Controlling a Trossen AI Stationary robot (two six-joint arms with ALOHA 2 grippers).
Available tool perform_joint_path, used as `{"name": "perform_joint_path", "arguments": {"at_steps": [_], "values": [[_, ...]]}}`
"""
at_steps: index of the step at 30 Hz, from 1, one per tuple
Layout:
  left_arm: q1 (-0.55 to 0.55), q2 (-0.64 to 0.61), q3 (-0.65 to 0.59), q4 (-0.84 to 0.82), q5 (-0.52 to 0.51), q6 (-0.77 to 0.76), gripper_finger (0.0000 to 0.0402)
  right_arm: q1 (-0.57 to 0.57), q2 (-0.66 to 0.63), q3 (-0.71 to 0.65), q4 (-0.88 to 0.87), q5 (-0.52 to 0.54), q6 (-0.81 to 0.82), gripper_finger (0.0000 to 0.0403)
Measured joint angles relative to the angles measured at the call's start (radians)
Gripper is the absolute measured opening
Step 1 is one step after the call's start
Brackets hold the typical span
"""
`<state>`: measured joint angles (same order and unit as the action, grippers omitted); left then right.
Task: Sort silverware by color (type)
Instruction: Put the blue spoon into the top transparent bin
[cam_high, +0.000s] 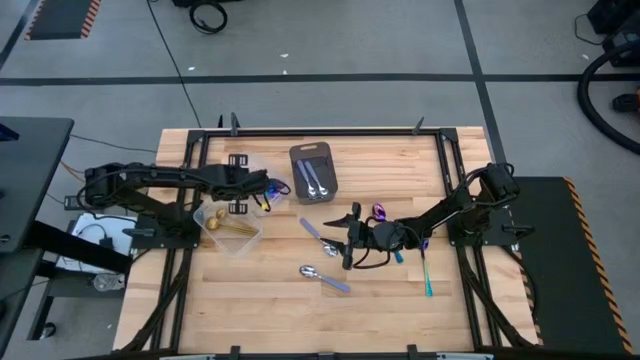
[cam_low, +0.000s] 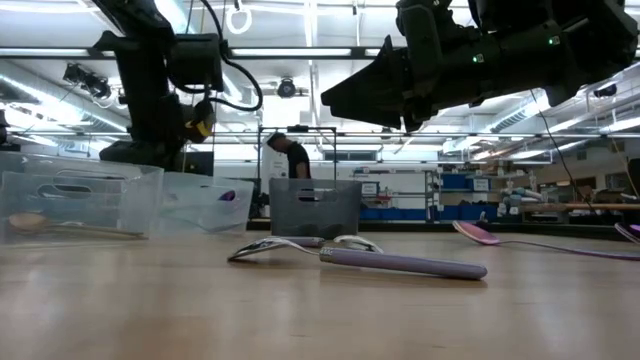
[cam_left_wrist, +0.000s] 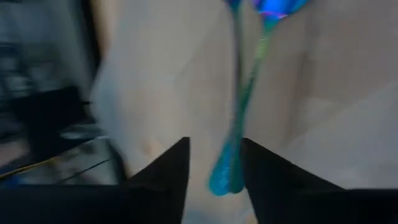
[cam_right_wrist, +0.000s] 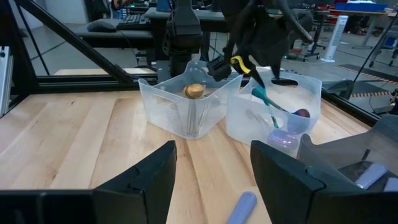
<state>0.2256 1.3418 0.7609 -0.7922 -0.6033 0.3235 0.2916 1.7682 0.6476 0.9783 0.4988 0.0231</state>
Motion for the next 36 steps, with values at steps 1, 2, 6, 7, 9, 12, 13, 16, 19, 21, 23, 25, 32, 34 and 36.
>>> {"name": "perform_joint_path", "arguments": {"at_steps": [1,2,6,7,9,12,13,16,19,21,23,25,32,34,36], "values": [[-0.019,0.0,0.0,-0.001,-0.043,-0.003,0.0159,0.0,0.0,0.0,0.0,0.0,0.0,0.0215],[-0.04,0.0,0.0,-0.001,-0.098,-0.009,0.0168,0.0,0.0,0.0,0.0,0.0,0.0,0.0215],[-0.149,0.0,0.0,0.01,-0.262,-0.03,0.0184,0.0,0.0,0.0,-0.002,0.0,0.0,0.0215],[-0.178,0.0,0.0,0.022,-0.286,-0.041,0.0184,0.0,0.0,0.0,-0.005,0.0,0.0,0.0215],[-0.241,0.0,0.0,0.047,-0.33,-0.076,0.0182,0.0,0.0,0.0,-0.015,0.0,-0.011,0.0215],[-0.337,0.0,0.0,0.101,-0.356,-0.11,0.0175,0.0,0.0,0.0,-0.026,0.001,-0.017,0.0215],[-0.369,0.0,0.0,0.126,-0.357,-0.119,0.0173,0.001,-0.002,0.0,-0.03,0.0,-0.007,0.0215],[-0.458,0.0,0.001,0.218,-0.358,-0.131,0.0166,0.002,-0.03,0.003,-0.074,-0.013,0.002,0.0211],[-0.533,-0.009,0.001,0.3,-0.35,-0.131,0.0157,0.002,-0.059,0.019,-0.153,-0.01,0.024,0.0207],[-0.573,-0.015,0.002,0.344,-0.337,-0.142,0.0152,0.002,-0.066,0.037,-0.204,-0.007,0.033,0.0206],[-0.611,-0.027,0.002,0.374,-0.336,-0.175,0.0147,0.002,-0.067,0.059,-0.273,-0.007,0.046,0.0206],[-0.647,-0.03,0.002,0.413,-0.336,-0.215,0.0145,0.002,-0.067,0.085,-0.356,-0.007,0.065,0.0205],[-0.74,-0.029,0.002,0.442,-0.303,-0.404,0.0144,0.002,-0.067,0.157,-0.543,-0.011,0.098,0.0205],[-0.749,-0.029,0.002,0.442,-0.262,-0.451,0.0144,0.002,-0.067,0.171,-0.575,-0.023,0.11,0.0205],[-0.764,-0.029,0.002,0.442,-0.221,-0.485,0.0144,-0.001,-0.067,0.178,-0.608,-0.035,0.116,0.0205]]}}
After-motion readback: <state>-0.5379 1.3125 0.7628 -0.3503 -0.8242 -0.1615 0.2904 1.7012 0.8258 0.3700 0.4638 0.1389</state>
